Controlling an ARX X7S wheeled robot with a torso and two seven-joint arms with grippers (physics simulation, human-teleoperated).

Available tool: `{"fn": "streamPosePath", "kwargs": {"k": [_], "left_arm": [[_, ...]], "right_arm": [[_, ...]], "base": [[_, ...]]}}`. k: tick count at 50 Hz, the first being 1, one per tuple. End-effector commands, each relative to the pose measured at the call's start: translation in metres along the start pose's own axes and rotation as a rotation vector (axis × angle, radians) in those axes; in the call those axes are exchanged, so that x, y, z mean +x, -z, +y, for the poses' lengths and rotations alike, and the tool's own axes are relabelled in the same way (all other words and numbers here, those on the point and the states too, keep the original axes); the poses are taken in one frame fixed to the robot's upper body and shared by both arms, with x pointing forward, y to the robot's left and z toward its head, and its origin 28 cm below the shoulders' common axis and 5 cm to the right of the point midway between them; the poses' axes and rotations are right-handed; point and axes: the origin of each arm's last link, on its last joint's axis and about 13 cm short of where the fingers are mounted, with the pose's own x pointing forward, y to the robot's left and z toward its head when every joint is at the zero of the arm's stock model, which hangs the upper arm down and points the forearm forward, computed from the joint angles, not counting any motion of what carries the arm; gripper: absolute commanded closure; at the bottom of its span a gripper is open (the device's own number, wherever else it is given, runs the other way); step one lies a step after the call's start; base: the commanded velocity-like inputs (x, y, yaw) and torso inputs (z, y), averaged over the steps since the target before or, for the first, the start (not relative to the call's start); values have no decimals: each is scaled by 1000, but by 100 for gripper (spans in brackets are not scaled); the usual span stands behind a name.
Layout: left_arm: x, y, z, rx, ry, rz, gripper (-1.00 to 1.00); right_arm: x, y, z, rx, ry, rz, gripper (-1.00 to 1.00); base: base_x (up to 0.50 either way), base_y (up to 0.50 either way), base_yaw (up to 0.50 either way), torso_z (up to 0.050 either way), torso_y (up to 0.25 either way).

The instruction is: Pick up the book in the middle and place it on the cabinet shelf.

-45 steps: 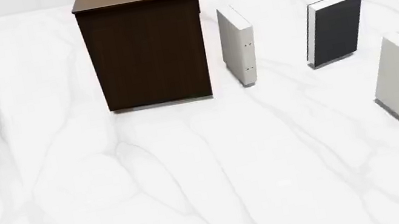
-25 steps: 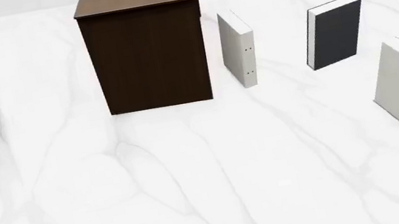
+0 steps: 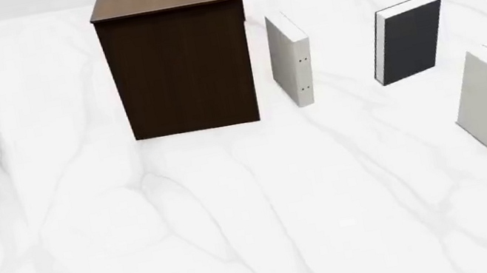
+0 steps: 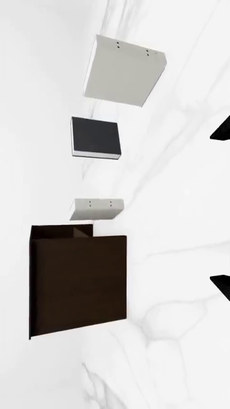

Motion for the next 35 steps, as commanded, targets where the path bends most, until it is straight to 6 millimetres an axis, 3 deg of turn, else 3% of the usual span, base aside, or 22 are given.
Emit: {"fn": "streamPosePath", "kwargs": {"k": [1, 2, 3, 7, 12, 26, 35], "left_arm": [[-1, -22, 4, 18, -74, -242, -100], [-2, -26, 4, 31, -87, -286, -100], [-6, -43, 7, 32, -122, -434, -100], [-19, -72, 11, 65, -202, -722, -100], [-28, -83, 10, 92, -228, -852, -100], [-27, -82, 10, 85, -230, -842, -100], [-26, -81, 9, 87, -224, -837, -100]], "right_arm": [[-1, -16, -1, -6, 34, -184, -100], [-3, -30, -1, 15, 15, -323, -100], [-5, -36, -1, 13, 13, -397, -100], [-17, -64, 0, 8, 4, -691, -100], [-25, -77, 0, -28, 4, -871, -100], [-27, -83, 0, -61, 8, -931, -100], [-27, -82, 2, -95, -17, -948, -100]], "base": [[0, 0, 0, 0, 0], [0, 0, 0, 0, 0], [0, 0, 0, 0, 0], [0, 0, 0, 0, 0], [0, 0, 0, 0, 0], [6, 0, 0, 0, 0], [428, 0, 0, 0, 0]]}}
